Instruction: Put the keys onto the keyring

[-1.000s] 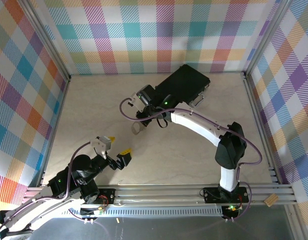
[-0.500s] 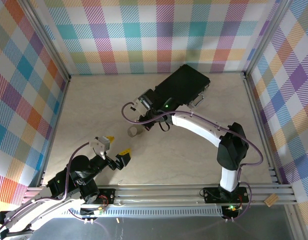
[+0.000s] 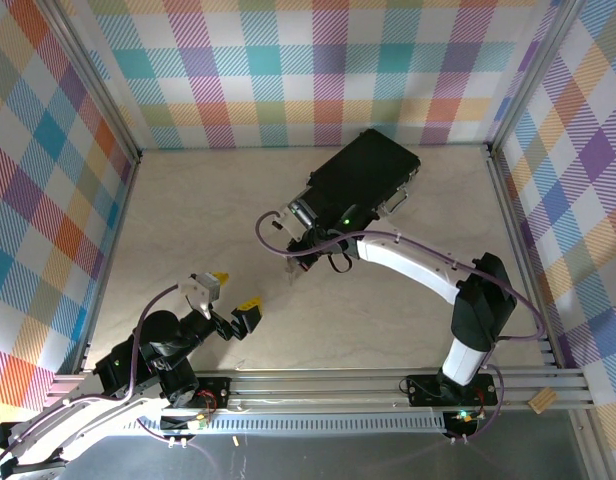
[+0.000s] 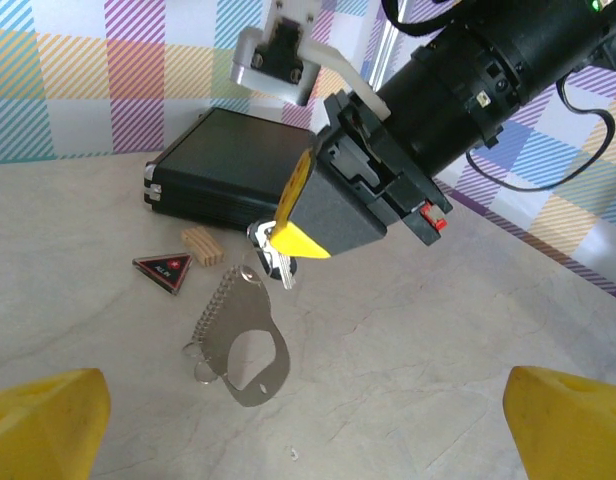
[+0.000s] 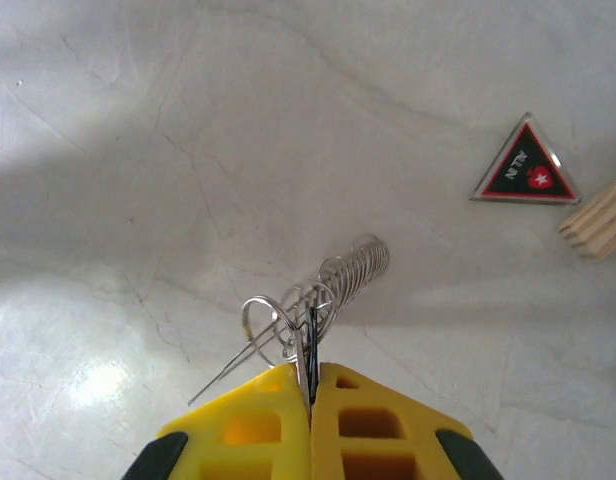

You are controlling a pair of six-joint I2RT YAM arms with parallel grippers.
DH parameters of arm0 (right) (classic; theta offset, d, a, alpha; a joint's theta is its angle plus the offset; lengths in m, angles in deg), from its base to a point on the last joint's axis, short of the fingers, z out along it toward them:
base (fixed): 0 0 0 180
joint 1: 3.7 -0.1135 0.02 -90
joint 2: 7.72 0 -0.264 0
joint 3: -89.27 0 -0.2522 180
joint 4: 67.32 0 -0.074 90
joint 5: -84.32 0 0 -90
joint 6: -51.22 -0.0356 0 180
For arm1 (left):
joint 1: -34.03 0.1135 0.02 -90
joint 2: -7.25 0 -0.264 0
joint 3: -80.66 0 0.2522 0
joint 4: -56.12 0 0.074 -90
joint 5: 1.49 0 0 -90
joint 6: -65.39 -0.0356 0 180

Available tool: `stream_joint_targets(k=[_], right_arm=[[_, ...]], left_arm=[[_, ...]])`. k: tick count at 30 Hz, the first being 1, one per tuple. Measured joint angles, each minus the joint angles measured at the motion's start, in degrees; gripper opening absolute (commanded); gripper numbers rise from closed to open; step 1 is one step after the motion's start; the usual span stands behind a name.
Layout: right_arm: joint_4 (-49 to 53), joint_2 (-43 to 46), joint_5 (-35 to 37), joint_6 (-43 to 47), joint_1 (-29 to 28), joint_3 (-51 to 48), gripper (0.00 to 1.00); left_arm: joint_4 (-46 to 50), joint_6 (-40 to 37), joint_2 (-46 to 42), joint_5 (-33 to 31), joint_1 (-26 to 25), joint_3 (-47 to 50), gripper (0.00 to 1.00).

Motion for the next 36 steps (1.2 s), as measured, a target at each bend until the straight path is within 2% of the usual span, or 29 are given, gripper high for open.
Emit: stream_joint_targets(k=[17, 36], right_arm=[[-2.21, 5.51, -0.61, -4.81, 0.0, -11.15, 0.0], [-2.84, 9.27, 1.03, -7.72, 0.0, -16.98, 0.0]], left_arm=[[-1.55, -1.03, -0.09, 0.02, 0.0, 0.0, 1.0], [-1.9, -1.51, -0.09, 0.66, 0.0, 0.0, 1.0]])
